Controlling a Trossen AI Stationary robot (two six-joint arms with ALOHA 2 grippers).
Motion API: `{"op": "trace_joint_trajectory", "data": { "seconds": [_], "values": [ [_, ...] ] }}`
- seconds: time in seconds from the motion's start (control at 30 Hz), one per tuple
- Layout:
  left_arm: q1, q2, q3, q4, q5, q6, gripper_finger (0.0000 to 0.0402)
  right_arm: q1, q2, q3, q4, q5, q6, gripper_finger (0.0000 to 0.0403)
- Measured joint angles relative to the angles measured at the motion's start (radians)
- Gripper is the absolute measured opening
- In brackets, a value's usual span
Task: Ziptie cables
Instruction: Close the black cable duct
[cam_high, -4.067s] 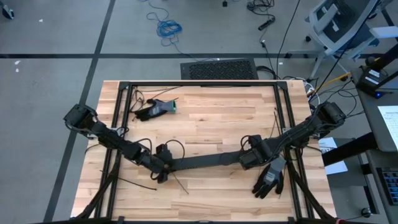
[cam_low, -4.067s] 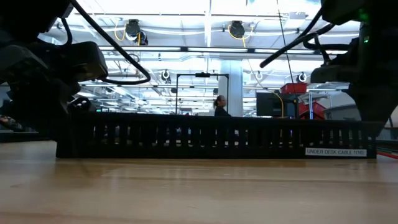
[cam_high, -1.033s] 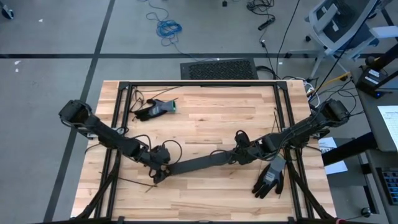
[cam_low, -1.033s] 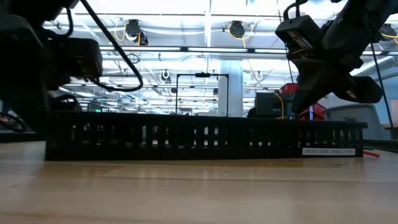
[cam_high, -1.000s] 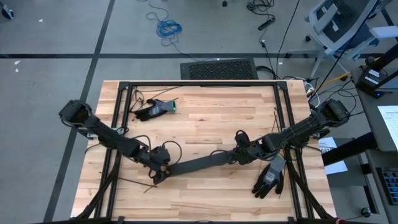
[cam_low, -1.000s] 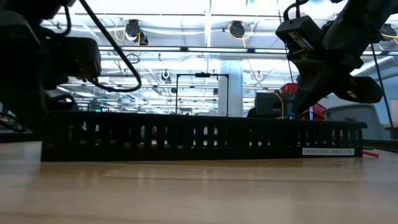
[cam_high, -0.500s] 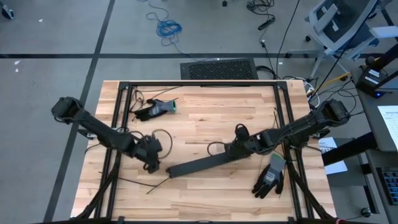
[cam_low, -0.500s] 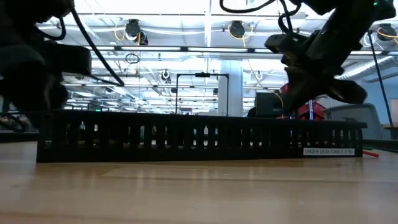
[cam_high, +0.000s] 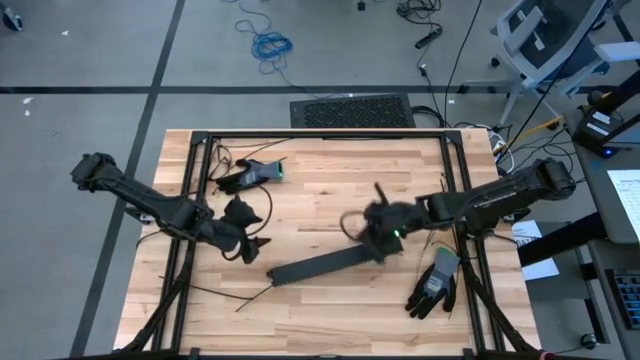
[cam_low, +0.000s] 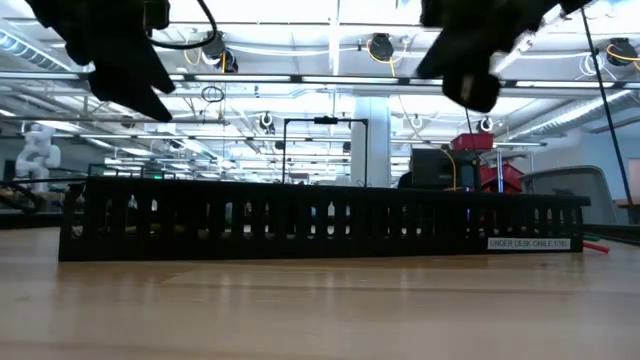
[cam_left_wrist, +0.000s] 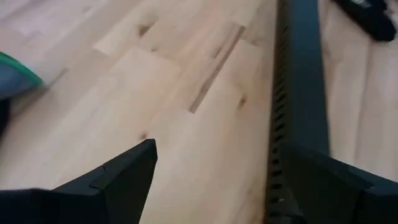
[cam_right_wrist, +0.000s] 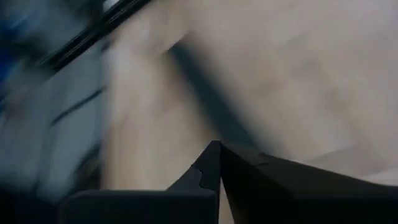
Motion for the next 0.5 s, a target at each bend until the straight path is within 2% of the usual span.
{"op": "trace_joint_trajectory", "data": {
  "seconds": [0.07, 0.13, 0.2, 0.3, 0.5],
  "values": [
    [-0.003, 0.007, 0.0, -0.008, -0.029, 0.004, 0.0334, 0.063, 0.003, 0.0, -0.018, -0.117, -0.012, 0.0],
    [-0.003, 0.009, 0.0, -0.033, -0.053, 0.005, 0.0334, 0.133, 0.029, 0.0, -0.066, -0.15, -0.012, 0.0],
    [0.001, 0.009, 0.0, -0.05, -0.073, 0.006, 0.0334, 0.191, 0.074, 0.0, -0.102, -0.123, -0.01, 0.0],
    [0.007, 0.009, 0.0, -0.051, -0.096, 0.032, 0.0334, 0.229, 0.167, 0.0, -0.055, -0.078, -0.008, 0.0],
    [0.027, 0.009, 0.0, -0.051, -0.124, 0.059, 0.0334, 0.183, 0.376, 0.021, 0.126, -0.002, 0.056, 0.0]
  ]
}}
